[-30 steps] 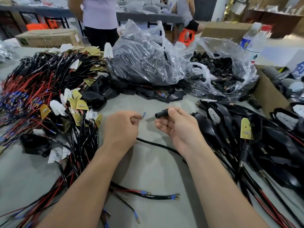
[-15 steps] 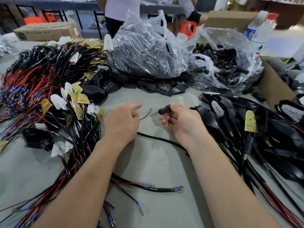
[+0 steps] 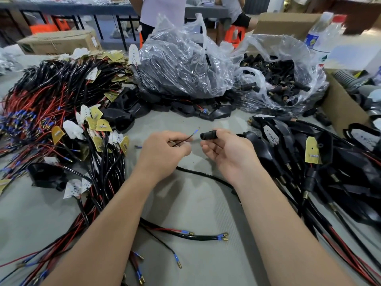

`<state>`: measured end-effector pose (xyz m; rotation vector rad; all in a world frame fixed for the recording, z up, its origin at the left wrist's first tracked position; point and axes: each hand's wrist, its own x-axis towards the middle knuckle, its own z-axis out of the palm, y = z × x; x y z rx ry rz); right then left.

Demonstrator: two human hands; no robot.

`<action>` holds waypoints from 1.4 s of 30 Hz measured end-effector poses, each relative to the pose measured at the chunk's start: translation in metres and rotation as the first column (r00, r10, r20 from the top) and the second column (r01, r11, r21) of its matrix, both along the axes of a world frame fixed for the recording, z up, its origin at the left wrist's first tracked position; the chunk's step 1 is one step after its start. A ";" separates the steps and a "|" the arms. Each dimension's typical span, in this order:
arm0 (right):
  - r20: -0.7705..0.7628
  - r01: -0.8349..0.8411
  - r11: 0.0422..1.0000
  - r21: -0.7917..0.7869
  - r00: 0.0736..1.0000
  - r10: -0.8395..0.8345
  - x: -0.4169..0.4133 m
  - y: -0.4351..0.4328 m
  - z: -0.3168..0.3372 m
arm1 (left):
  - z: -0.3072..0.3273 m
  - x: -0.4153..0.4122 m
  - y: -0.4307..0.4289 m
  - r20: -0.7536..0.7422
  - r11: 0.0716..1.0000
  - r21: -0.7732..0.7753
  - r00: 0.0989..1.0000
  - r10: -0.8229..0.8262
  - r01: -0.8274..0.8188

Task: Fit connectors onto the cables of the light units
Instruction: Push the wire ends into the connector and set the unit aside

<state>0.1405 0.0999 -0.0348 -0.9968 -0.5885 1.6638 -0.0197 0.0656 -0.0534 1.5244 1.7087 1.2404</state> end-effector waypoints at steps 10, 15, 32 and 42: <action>0.007 0.054 0.998 0.038 0.999 -0.054 0.003 0.002 0.001 | 0.002 0.002 -0.003 -0.094 0.998 0.015 0.994 -0.056 0.057; 0.068 0.019 0.996 0.090 0.997 -0.025 0.006 0.000 0.002 | 0.002 0.003 -0.003 -0.139 1.000 0.025 0.990 0.008 -0.004; 0.193 0.038 0.985 0.168 0.979 -0.071 0.007 -0.005 0.005 | 0.012 0.006 -0.012 -0.228 0.988 0.085 0.968 -0.105 0.127; 0.150 0.061 0.988 0.141 0.985 -0.082 0.006 -0.005 0.004 | 0.017 0.008 -0.015 -0.193 0.987 0.050 0.971 -0.143 0.156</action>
